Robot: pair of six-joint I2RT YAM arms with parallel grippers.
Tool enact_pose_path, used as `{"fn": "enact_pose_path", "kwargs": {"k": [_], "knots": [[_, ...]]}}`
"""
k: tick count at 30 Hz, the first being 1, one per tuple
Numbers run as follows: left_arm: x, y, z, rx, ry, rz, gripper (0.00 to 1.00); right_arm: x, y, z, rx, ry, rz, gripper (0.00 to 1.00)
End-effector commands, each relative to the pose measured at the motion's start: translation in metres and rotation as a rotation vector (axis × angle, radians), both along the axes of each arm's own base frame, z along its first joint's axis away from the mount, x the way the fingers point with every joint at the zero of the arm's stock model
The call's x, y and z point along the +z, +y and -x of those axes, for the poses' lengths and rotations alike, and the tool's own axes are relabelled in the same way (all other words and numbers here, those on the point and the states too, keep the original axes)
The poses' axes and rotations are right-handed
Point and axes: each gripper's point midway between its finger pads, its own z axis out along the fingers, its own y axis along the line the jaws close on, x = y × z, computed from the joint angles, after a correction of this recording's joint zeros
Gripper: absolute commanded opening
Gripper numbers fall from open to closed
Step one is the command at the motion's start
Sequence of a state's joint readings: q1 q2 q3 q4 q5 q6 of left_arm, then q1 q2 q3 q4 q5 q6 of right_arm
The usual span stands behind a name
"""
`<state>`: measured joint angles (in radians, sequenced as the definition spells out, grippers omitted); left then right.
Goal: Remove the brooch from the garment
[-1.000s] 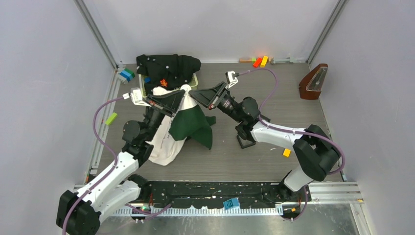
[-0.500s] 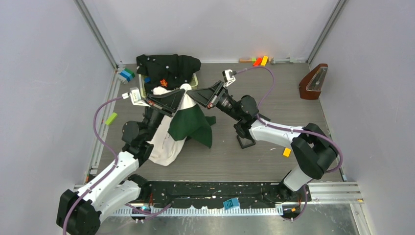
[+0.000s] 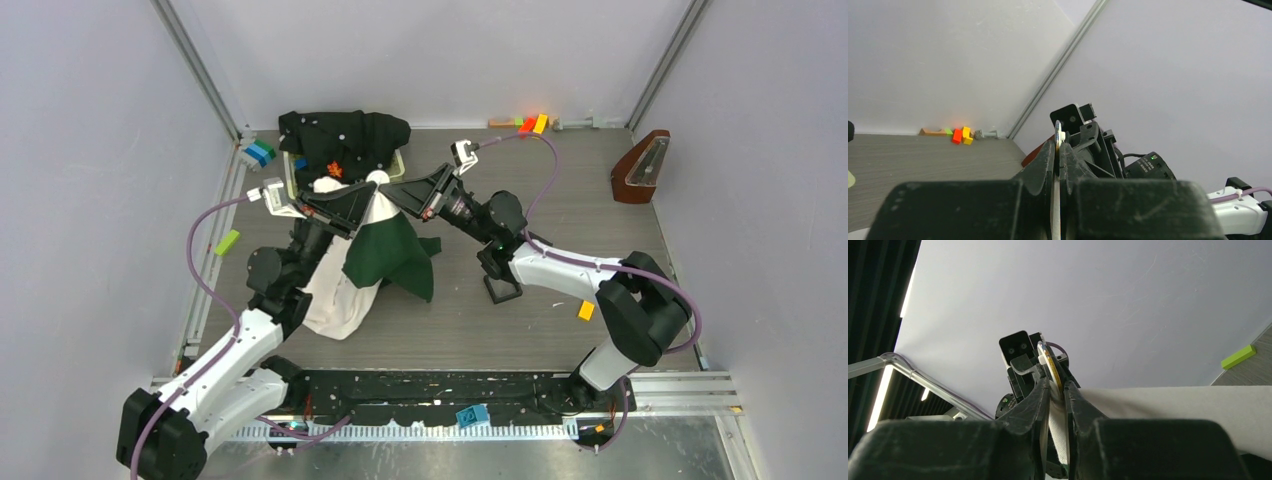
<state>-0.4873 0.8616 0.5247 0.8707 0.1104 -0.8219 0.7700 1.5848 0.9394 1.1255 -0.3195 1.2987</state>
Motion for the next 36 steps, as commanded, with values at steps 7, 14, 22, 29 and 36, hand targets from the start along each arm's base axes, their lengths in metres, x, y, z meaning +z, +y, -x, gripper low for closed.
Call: {"fn": "enact_pose_path", "kwargs": {"k": [7,14,22,29,36], "knots": [[0.001,-0.028,0.039,-0.181,-0.11,-0.214,0.0,0.017,0.001,0.004,0.021,0.025,0.08,0.12],[-0.01,-0.028,0.048,-0.196,-0.122,-0.269,0.0,0.02,-0.003,0.006,0.039,0.039,0.069,0.13],[-0.022,0.002,0.018,0.029,0.04,-0.303,0.0,0.006,-0.011,0.032,0.076,-0.133,0.136,0.52],[-0.032,0.024,0.009,0.152,0.158,-0.579,0.0,-0.038,-0.019,0.044,0.047,-0.273,0.249,0.83],[-0.102,0.051,0.027,0.095,0.504,-0.986,0.0,-0.094,-0.029,0.033,-0.04,-0.247,0.425,0.86]]}}
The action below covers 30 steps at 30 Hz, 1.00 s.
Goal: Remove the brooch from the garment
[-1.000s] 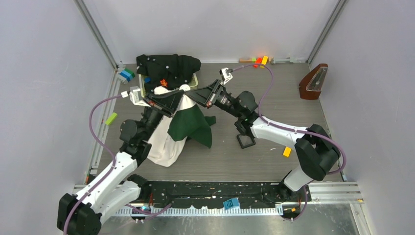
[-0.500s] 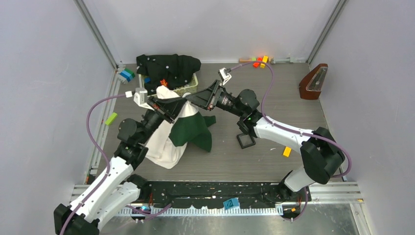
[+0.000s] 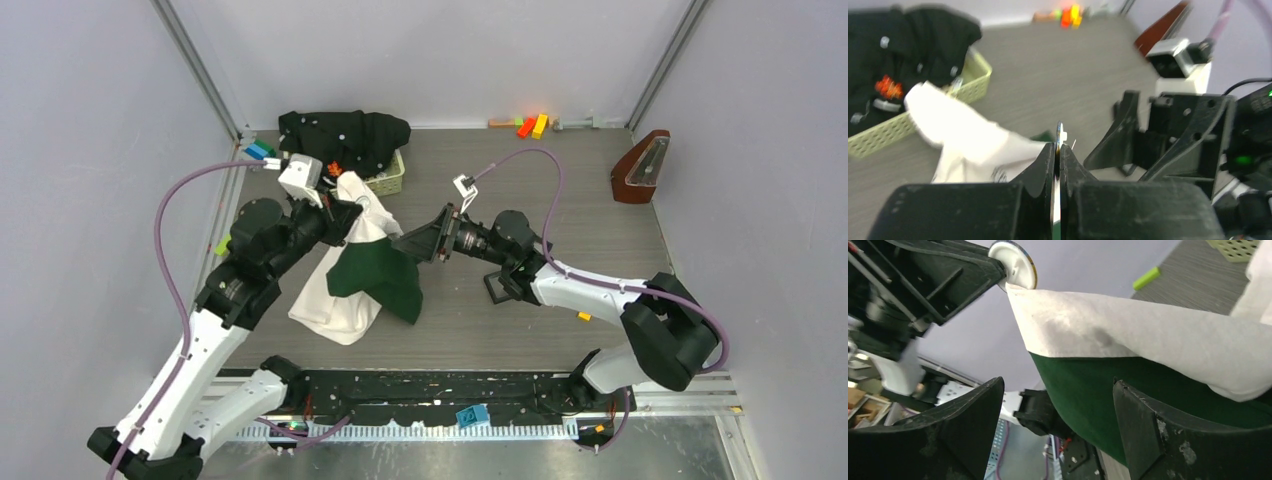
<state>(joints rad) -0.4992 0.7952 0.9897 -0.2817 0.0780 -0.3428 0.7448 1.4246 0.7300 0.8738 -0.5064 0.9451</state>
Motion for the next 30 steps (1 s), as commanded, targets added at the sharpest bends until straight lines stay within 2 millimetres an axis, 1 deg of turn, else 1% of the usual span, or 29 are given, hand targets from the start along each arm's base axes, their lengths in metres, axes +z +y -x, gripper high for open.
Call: {"fn": "enact_pose_path", "kwargs": {"k": [1,2,3,4,5,6,7,8,9,10,11,15,16,18,21,23,25,27,28,30], "knots": [[-0.068,0.028,0.02,-0.001,0.29,-0.35,0.0,0.0,-0.01,-0.007,-0.088,-0.12,0.062,0.86],[-0.078,0.032,0.024,-0.012,0.354,-0.405,0.0,-0.009,-0.01,-0.009,-0.095,-0.117,0.101,0.86],[-0.087,0.034,0.027,-0.023,0.41,-0.451,0.0,-0.01,-0.009,-0.009,-0.094,-0.118,0.113,0.86],[-0.094,0.036,0.031,-0.033,0.463,-0.489,0.0,-0.017,-0.008,-0.009,-0.087,-0.112,0.143,0.86],[-0.1,0.037,0.032,-0.038,0.502,-0.514,0.0,-0.017,-0.004,-0.007,-0.075,-0.118,0.153,0.86],[-0.104,0.039,0.032,-0.036,0.531,-0.531,0.0,-0.028,-0.003,-0.007,-0.07,-0.114,0.203,0.86],[-0.108,0.038,0.032,-0.038,0.552,-0.541,0.0,-0.036,0.004,-0.002,-0.051,-0.126,0.256,0.86],[-0.111,0.037,0.031,-0.042,0.563,-0.545,0.0,-0.04,0.006,-0.002,-0.06,-0.135,0.284,0.86],[-0.114,0.038,0.031,-0.041,0.577,-0.555,0.0,-0.048,0.013,0.004,-0.043,-0.153,0.332,0.86],[-0.117,0.04,0.031,-0.036,0.599,-0.571,0.0,-0.054,0.017,0.007,-0.056,-0.161,0.36,0.86],[-0.122,0.046,0.031,-0.014,0.624,-0.607,0.0,-0.061,0.019,0.006,-0.059,-0.173,0.4,0.86],[-0.138,0.081,0.028,0.124,0.74,-0.802,0.0,-0.083,0.029,0.007,-0.072,-0.178,0.482,0.86],[-0.142,0.086,0.029,0.135,0.774,-0.839,0.0,-0.09,0.033,0.007,-0.065,-0.171,0.496,0.86],[-0.146,0.087,0.035,0.107,0.83,-0.875,0.0,-0.097,0.037,0.006,-0.062,-0.159,0.512,0.86],[-0.139,0.086,0.042,0.058,0.853,-0.888,0.0,-0.105,0.041,0.007,-0.052,-0.144,0.525,0.86],[-0.127,0.087,0.046,0.054,0.83,-0.877,0.0,-0.108,0.044,0.008,-0.045,-0.142,0.533,0.86],[-0.111,0.083,0.051,0.034,0.789,-0.829,0.0,-0.113,0.046,0.009,-0.045,-0.137,0.545,0.86],[-0.092,0.074,0.057,-0.01,0.739,-0.759,0.0,-0.116,0.045,0.006,-0.062,-0.129,0.558,0.86],[-0.083,0.073,0.06,-0.012,0.709,-0.731,0.0,-0.115,0.044,0.005,-0.071,-0.126,0.555,0.86],[-0.061,0.079,0.066,0.02,0.645,-0.686,0.0,-0.11,0.039,0.003,-0.1,-0.137,0.553,0.86]]}}
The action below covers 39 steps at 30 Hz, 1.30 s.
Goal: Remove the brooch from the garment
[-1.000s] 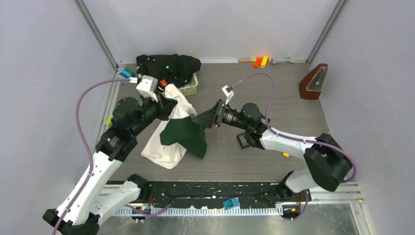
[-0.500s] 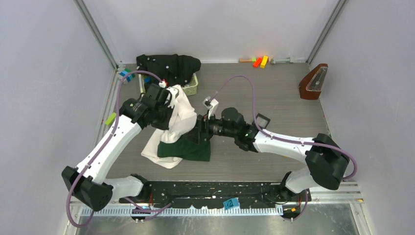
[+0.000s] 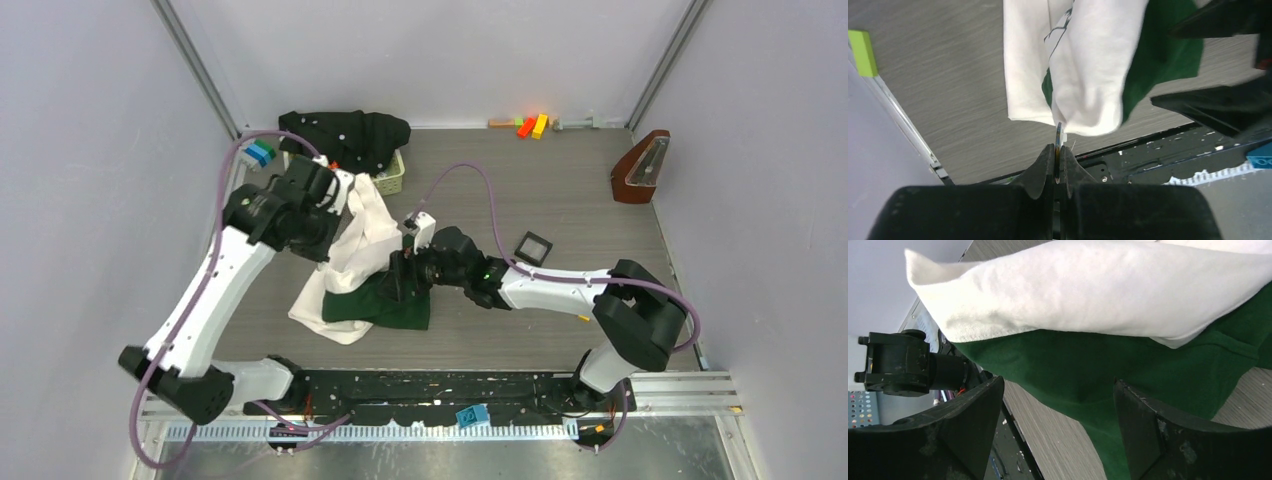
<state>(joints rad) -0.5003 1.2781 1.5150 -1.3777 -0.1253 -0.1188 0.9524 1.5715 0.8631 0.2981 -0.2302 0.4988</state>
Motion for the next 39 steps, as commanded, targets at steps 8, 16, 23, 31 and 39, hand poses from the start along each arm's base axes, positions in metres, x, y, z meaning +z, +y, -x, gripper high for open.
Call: {"fn": "enact_pose_path", "kwargs": {"k": [8,16,23,31,39], "knots": [[0.087,0.003,0.036,-0.034,-0.253,0.22,0.0,0.075,-0.006,-0.012,-0.079,-0.152,-0.137,0.85],[0.099,-0.041,-0.009,0.13,-0.364,0.526,0.0,0.145,-0.019,0.0,-0.127,-0.154,-0.428,0.82],[0.133,-0.086,-0.034,0.215,-0.478,1.008,0.0,0.198,-0.022,0.006,-0.146,-0.066,-0.724,0.67],[0.148,-0.082,-0.031,0.301,-0.601,1.34,0.0,0.221,-0.017,0.004,-0.142,0.016,-0.887,0.67],[0.145,-0.081,-0.022,0.256,-0.66,1.465,0.0,0.23,-0.02,-0.003,-0.177,0.0,-0.922,0.58]]}}
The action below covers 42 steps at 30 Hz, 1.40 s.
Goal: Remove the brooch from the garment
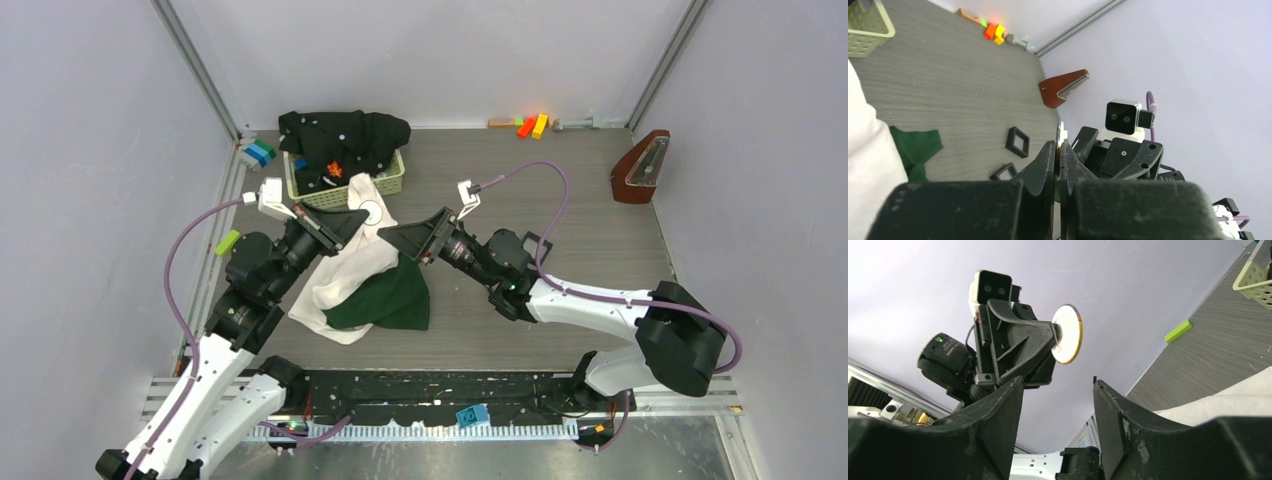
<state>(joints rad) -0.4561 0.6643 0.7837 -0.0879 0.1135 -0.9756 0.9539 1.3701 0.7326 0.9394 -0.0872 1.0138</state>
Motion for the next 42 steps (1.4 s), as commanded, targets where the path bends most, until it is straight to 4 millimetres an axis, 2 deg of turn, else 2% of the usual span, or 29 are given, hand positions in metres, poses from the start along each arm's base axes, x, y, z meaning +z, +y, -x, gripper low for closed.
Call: {"fn": "enact_pose_path", "kwargs": {"k": [1,5,11,23,33,36,39,42], "knots": [[0.035,-0.001,0.004,-0.018,-0.146,0.139,0.0,0.038,-0.006,-0.002,-0.034,-0.067,-0.12,0.57],[0.036,-0.005,0.009,-0.055,-0.183,0.168,0.0,0.046,-0.004,0.0,-0.02,-0.088,-0.131,0.46],[0.033,-0.004,0.016,-0.071,-0.211,0.185,0.0,0.055,-0.003,0.004,0.0,-0.112,-0.159,0.37],[0.024,0.0,0.028,-0.081,-0.212,0.198,0.0,0.056,0.006,0.001,0.015,-0.101,-0.149,0.39],[0.021,-0.004,0.031,-0.109,-0.219,0.17,0.0,0.053,0.012,0.002,0.044,-0.1,-0.143,0.26],[0.019,-0.006,0.031,-0.119,-0.214,0.164,0.0,0.054,0.012,0.003,0.047,-0.101,-0.147,0.28],[0.019,-0.006,0.031,-0.116,-0.208,0.168,0.0,0.053,0.011,0.004,0.048,-0.104,-0.145,0.34],[0.02,-0.003,0.031,-0.098,-0.201,0.174,0.0,0.055,0.008,0.006,0.046,-0.117,-0.158,0.34]]}}
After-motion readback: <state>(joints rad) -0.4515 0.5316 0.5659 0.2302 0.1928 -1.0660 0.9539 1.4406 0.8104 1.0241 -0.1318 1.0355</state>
